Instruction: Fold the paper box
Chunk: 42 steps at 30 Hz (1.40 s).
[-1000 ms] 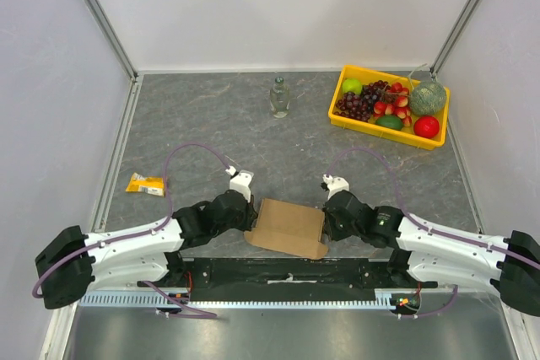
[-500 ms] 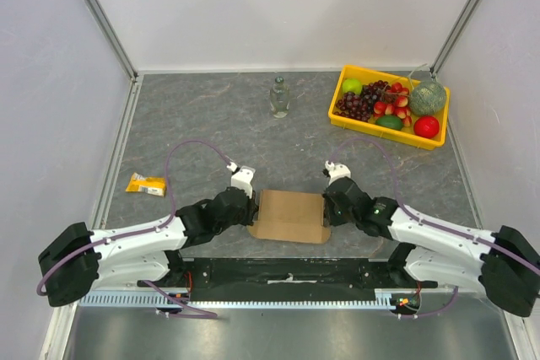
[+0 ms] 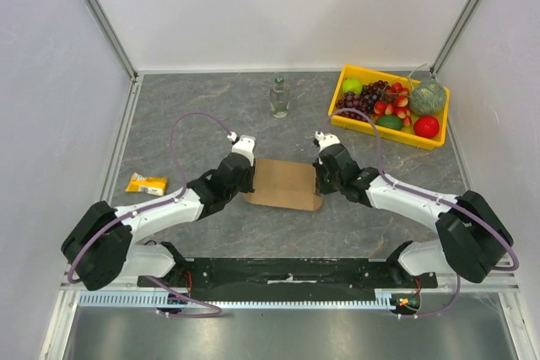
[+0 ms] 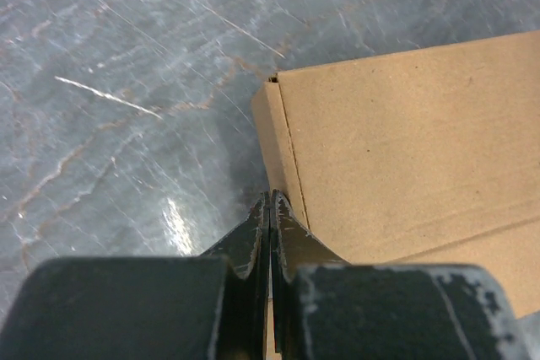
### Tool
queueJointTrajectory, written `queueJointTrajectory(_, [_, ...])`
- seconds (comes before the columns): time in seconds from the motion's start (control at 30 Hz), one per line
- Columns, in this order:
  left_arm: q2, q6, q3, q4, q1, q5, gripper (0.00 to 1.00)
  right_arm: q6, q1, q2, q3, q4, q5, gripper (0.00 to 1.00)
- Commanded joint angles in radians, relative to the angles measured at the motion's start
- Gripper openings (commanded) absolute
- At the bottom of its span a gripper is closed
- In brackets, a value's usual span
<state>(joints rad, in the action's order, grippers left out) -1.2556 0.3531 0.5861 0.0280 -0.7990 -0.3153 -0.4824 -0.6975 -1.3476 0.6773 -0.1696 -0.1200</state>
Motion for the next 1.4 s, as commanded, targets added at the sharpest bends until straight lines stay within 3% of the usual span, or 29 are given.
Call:
queueJointTrajectory(0.0, [-0.045, -0.033, 0.08, 0.046, 0.07, 0.006, 0.02, 0.057, 0.029, -0.022, 0.068, 0.091, 0.013, 0.0])
queueJointTrajectory(0.03, [-0.045, -0.011, 0.08, 0.021, 0.09, -0.011, 0.03, 0.064, 0.044, -0.021, 0.067, 0.087, 0.005, 0.05])
queueJointTrajectory(0.13, [-0.01, 0.029, 0.04, -0.01, 0.142, -0.042, 0.17, 0.068, 0.088, 0.002, 0.044, 0.058, -0.018, 0.45])
queueJointTrajectory(0.27, [0.085, 0.052, -0.017, -0.022, 0.167, -0.057, 0.36, 0.084, 0.133, 0.076, -0.015, 0.055, -0.033, 0.67])
queueJointTrajectory(0.43, [0.209, 0.061, -0.066, -0.013, 0.17, -0.03, 0.49, 0.03, 0.159, 0.175, -0.047, 0.088, -0.09, 0.97])
queueJointTrajectory(0.67, [0.305, 0.102, -0.089, 0.004, 0.173, 0.071, 0.51, 0.042, 0.162, 0.211, -0.016, 0.079, -0.138, 0.98])
queueJointTrajectory(0.9, [0.323, 0.19, -0.077, -0.086, 0.175, 0.143, 0.57, -0.097, 0.164, 0.193, -0.033, 0.113, -0.103, 0.98])
queueJointTrajectory(1.17, [0.4, 0.17, -0.086, -0.157, 0.173, 0.177, 0.6, -0.117, 0.182, 0.125, 0.058, -0.002, 0.045, 0.98])
queueJointTrajectory(1.37, [0.418, 0.164, -0.137, -0.122, 0.173, 0.251, 0.59, -0.174, 0.176, 0.235, -0.025, 0.008, 0.15, 0.84])
